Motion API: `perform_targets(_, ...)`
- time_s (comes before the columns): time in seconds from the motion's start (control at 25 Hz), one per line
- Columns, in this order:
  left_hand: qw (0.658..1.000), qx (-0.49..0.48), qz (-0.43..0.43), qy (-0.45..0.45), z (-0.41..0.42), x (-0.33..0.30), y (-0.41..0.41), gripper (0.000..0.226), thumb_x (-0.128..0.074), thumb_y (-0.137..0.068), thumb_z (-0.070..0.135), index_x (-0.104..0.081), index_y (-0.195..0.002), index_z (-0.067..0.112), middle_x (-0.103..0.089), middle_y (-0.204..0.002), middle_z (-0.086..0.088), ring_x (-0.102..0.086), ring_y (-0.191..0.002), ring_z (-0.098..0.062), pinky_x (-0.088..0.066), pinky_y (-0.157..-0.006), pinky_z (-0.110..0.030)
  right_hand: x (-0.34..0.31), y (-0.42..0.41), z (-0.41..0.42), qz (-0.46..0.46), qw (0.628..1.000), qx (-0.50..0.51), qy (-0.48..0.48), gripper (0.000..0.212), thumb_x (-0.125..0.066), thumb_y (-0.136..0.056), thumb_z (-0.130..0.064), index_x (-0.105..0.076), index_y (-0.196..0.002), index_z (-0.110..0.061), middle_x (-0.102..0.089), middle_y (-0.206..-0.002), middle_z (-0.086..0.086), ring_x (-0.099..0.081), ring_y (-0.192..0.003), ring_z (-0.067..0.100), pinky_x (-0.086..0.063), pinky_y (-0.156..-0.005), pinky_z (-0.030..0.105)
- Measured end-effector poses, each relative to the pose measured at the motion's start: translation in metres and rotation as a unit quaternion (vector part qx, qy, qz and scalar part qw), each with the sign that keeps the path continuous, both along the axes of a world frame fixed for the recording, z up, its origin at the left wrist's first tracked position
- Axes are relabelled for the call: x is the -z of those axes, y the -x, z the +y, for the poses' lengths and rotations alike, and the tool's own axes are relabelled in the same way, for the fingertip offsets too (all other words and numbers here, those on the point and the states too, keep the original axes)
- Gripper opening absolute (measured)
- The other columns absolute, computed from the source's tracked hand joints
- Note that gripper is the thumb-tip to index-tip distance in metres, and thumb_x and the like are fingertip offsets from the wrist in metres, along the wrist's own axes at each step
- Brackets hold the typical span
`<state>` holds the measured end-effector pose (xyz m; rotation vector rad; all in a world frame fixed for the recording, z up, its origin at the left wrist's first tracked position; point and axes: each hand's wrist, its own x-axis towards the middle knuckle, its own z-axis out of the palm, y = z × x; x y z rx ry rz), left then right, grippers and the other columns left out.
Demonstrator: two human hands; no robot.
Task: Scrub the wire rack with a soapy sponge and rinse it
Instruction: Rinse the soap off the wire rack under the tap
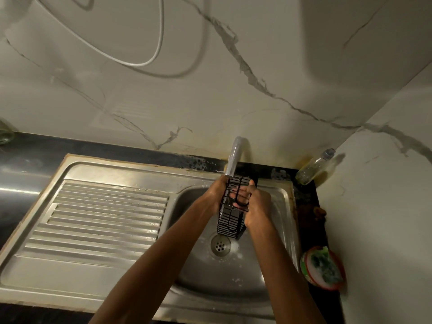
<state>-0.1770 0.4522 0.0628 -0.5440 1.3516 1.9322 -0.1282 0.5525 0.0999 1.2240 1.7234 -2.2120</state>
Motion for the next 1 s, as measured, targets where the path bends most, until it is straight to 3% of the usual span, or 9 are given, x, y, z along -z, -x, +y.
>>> perform_targets(0.12,1.000,0.003,-0.014,0.020,0.003,0.008,0.005,0.034,-0.034,-0.102,0.031,-0.049,-0.076,0.016,-0.051,-0.049,0.002,-0.047,-0.036,-0.013,-0.043,-0.040,-0.020,-0.007,-0.007,0.004,0.037,0.999,-0.021,-0.005,0.042,-0.051,-0.104,-0.034,-0.071,-0.097,0.002,-0.077,-0.083,0.015,-0.075,-0.068,0.025,-0.057,-0.051,0.029)
perform_targets(0.32,1.000,-0.020,-0.006,0.019,0.019,0.036,-0.013,0.052,-0.037,-0.103,0.040,-0.069,-0.076,0.008,-0.068,-0.063,-0.007,-0.064,-0.050,-0.020,-0.054,-0.055,-0.028,-0.011,-0.021,0.032,0.057,0.997,-0.045,0.006,0.045,-0.052,-0.101,-0.041,-0.072,-0.097,-0.001,-0.078,-0.087,0.014,-0.074,-0.069,0.023,-0.051,-0.047,0.025)
perform_targets(0.4,0.997,0.000,-0.055,0.053,0.030,0.049,-0.007,0.061,-0.036,-0.104,0.047,-0.073,-0.101,-0.001,-0.076,-0.092,-0.021,-0.076,-0.081,-0.030,-0.059,-0.079,-0.037,-0.009,-0.024,0.039,0.051,0.998,-0.035,0.006,0.045,-0.051,-0.102,-0.040,-0.072,-0.099,-0.001,-0.078,-0.086,0.013,-0.075,-0.069,0.022,-0.051,-0.047,0.024)
perform_targets(0.48,0.993,0.018,-0.066,0.094,0.029,0.044,-0.003,0.071,-0.031,-0.106,0.057,-0.066,-0.127,-0.001,-0.070,-0.124,-0.025,-0.067,-0.117,-0.036,-0.051,-0.104,-0.042,-0.004,-0.023,0.037,0.043,0.999,-0.029,0.013,0.045,-0.050,-0.103,-0.039,-0.071,-0.102,0.001,-0.078,-0.084,0.012,-0.075,-0.068,0.020,-0.052,-0.048,0.025)
perform_targets(0.56,0.990,0.021,-0.055,0.127,0.029,0.028,-0.001,0.071,-0.029,-0.107,0.054,-0.073,-0.092,0.000,-0.075,-0.080,-0.021,-0.074,-0.072,-0.028,-0.060,-0.070,-0.030,0.001,-0.018,0.031,0.022,0.999,-0.026,0.023,0.044,-0.050,-0.103,-0.037,-0.070,-0.104,0.002,-0.077,-0.078,0.009,-0.074,-0.065,0.019,-0.054,-0.051,0.027)
perform_targets(0.64,0.993,0.030,-0.069,0.094,0.023,0.003,0.000,0.068,-0.027,-0.107,0.048,-0.061,-0.061,0.011,-0.056,-0.049,-0.005,-0.049,-0.037,-0.017,-0.044,-0.041,-0.018,0.006,-0.013,0.025,0.003,0.999,-0.025,0.039,0.043,-0.050,-0.104,-0.036,-0.068,-0.108,0.003,-0.076,-0.074,0.007,-0.073,-0.064,0.019,-0.055,-0.058,0.030)
perform_targets(0.8,0.995,0.072,-0.047,0.059,0.009,-0.017,0.012,0.068,-0.024,-0.103,0.032,-0.058,-0.047,0.012,-0.048,-0.046,-0.003,-0.041,-0.036,-0.015,-0.033,-0.044,-0.021,0.018,-0.002,0.011,-0.017,0.997,-0.032,0.062,0.046,-0.048,-0.104,-0.038,-0.067,-0.116,0.002,-0.077,-0.085,0.009,-0.074,-0.073,0.020,-0.055,-0.066,0.033)
perform_targets(0.88,0.994,0.081,-0.059,0.047,0.007,-0.019,0.024,0.067,-0.027,-0.104,0.044,-0.059,-0.056,0.010,-0.050,-0.048,-0.004,-0.045,-0.036,-0.017,-0.035,-0.040,-0.019,0.018,0.000,0.005,-0.023,0.997,-0.029,0.063,0.043,-0.047,-0.105,-0.037,-0.068,-0.114,0.000,-0.077,-0.086,0.010,-0.074,-0.072,0.020,-0.055,-0.063,0.032)
perform_targets(1.0,0.994,0.013,-0.061,0.086,0.008,0.000,0.037,0.043,-0.038,-0.107,0.037,-0.057,-0.079,0.012,-0.061,-0.051,-0.005,-0.058,-0.039,-0.020,-0.047,-0.038,-0.021,0.009,-0.003,0.007,-0.020,0.997,-0.049,0.049,0.045,-0.044,-0.106,-0.039,-0.069,-0.110,-0.002,-0.077,-0.082,0.009,-0.073,-0.068,0.018,-0.054,-0.060,0.031)
